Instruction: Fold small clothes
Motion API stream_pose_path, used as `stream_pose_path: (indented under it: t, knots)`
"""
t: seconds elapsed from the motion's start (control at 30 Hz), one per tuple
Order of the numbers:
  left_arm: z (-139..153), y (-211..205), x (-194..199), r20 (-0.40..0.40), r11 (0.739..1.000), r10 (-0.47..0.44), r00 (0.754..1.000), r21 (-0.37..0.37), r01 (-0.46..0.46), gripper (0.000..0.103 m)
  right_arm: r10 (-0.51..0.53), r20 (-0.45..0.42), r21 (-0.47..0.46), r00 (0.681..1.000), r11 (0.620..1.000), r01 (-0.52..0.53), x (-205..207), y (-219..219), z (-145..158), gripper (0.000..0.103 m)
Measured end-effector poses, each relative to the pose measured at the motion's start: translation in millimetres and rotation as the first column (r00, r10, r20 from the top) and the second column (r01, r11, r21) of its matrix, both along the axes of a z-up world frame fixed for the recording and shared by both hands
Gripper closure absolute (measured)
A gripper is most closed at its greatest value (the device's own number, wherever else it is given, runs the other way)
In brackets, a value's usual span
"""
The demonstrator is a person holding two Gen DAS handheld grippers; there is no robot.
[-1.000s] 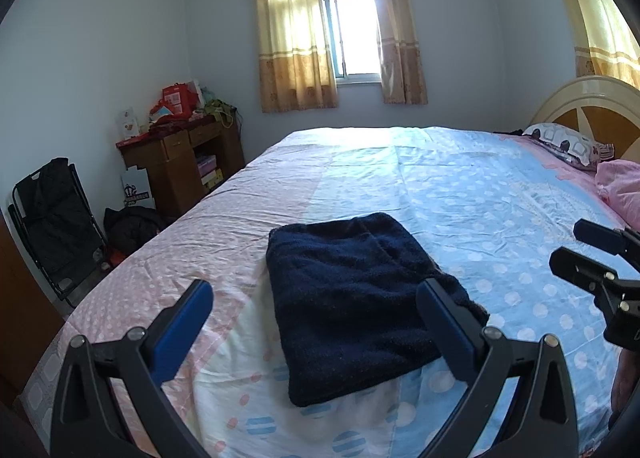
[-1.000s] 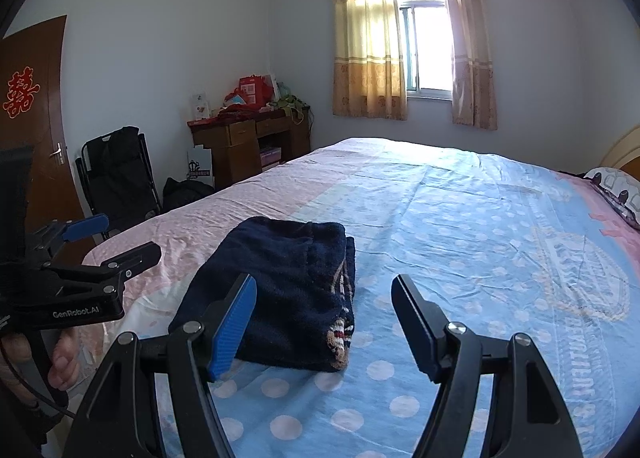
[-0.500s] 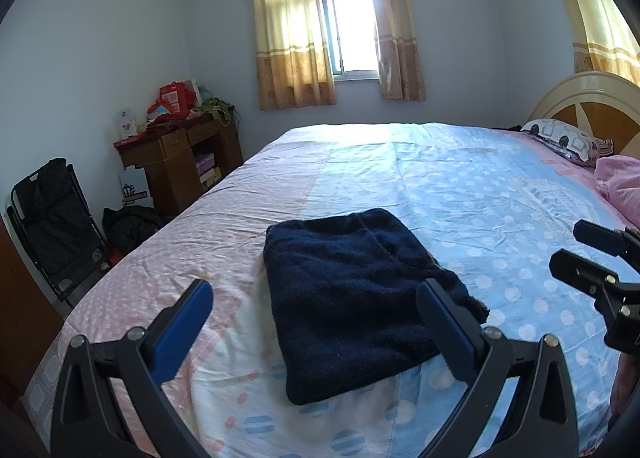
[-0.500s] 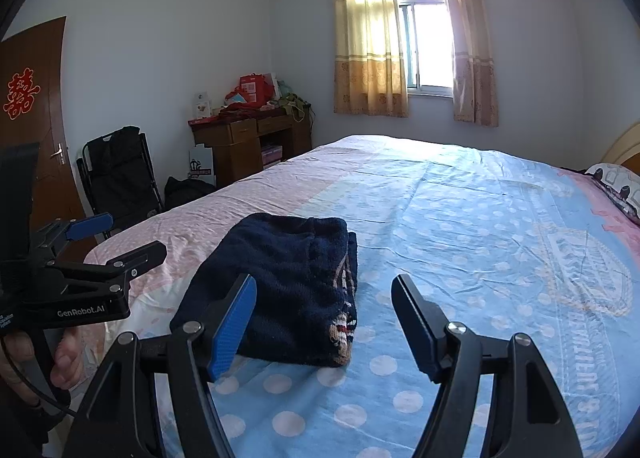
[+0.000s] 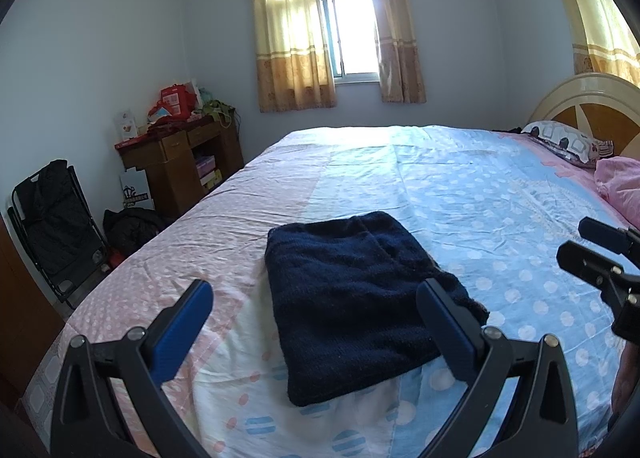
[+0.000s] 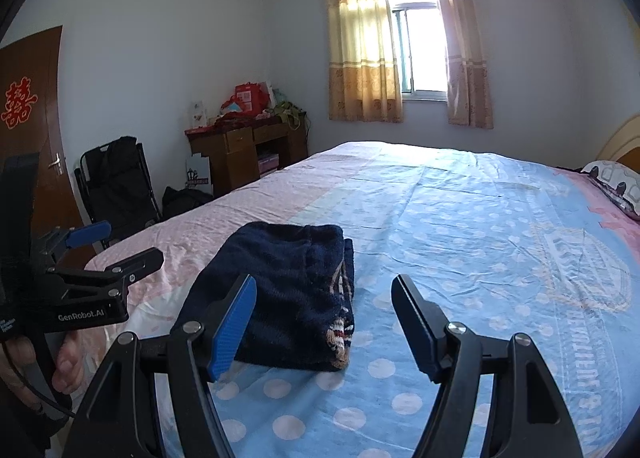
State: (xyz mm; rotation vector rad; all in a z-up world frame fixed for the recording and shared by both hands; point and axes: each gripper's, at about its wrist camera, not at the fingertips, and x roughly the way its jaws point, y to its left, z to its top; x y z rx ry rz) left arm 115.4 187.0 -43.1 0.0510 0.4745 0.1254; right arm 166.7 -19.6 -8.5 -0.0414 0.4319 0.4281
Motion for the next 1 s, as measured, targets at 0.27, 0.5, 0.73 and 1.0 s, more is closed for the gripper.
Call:
stream_pose_path:
  t: [0.27, 0.5, 0.73, 1.0]
  knots:
    - [2.2, 1.3, 1.1, -0.010, 1.000, -0.001, 1.000, 0.011, 0.001, 0.000, -0.004, 0.012, 0.015, 1.000, 1.000, 0.004, -1.5, -4.2, 2.3, 0.032]
    - [6.3, 4.7, -1.4, 0.007, 1.000, 0.013, 1.000, 0.007, -0.013, 0.000, -0.003, 0.016, 0.018, 1.000, 1.000, 0.002, -2.2, -5.7, 2.4, 0.032]
    - [6.2, 7.4, -1.3, 0.023, 0.999, 0.031, 0.999, 0.006, -0.031, 0.000, 0.004, 0.012, 0.015, 1.000, 1.000, -0.005, -2.6, -4.9, 1.9, 0.032]
    - [5.2, 9.2, -1.0, 0.028, 1.000, 0.024, 0.999, -0.001, -0.024, 0.000, 0.009, -0.004, 0.009, 1.000, 1.000, -0.009, 1.5, -4.7, -1.7, 0.032]
